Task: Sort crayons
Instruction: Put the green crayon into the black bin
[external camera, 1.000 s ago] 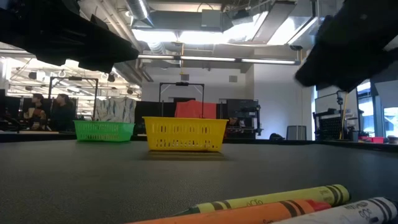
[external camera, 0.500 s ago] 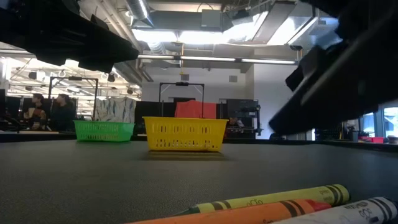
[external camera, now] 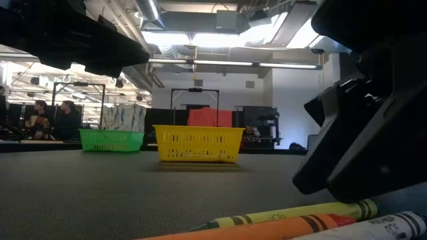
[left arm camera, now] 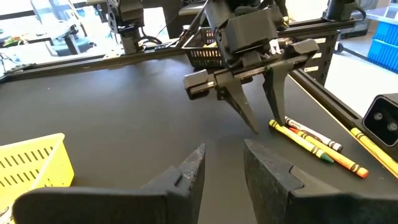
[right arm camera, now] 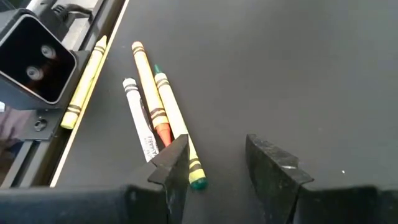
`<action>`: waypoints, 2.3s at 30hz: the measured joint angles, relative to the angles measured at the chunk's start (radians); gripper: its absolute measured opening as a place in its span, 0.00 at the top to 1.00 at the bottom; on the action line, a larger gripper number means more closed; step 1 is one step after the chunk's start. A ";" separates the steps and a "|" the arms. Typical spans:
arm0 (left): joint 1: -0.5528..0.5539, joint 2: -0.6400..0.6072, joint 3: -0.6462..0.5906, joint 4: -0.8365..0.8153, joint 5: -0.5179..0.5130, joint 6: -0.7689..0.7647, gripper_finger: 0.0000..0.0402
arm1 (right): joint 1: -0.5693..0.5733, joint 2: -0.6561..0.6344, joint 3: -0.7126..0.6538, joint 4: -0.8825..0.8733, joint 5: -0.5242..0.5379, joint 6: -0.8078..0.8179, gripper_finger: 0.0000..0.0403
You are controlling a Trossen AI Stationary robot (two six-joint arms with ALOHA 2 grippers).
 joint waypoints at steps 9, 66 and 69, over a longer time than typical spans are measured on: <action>0.000 0.000 0.000 0.000 0.000 0.000 0.77 | 0.001 0.000 0.000 -0.004 -0.010 0.000 0.61; -0.001 0.000 0.000 0.001 0.003 -0.001 0.77 | 0.003 -0.183 -0.003 -0.320 0.013 0.111 0.96; -0.001 0.000 0.000 0.001 0.003 -0.001 0.77 | 0.003 -0.218 -0.003 -0.375 0.007 0.137 0.96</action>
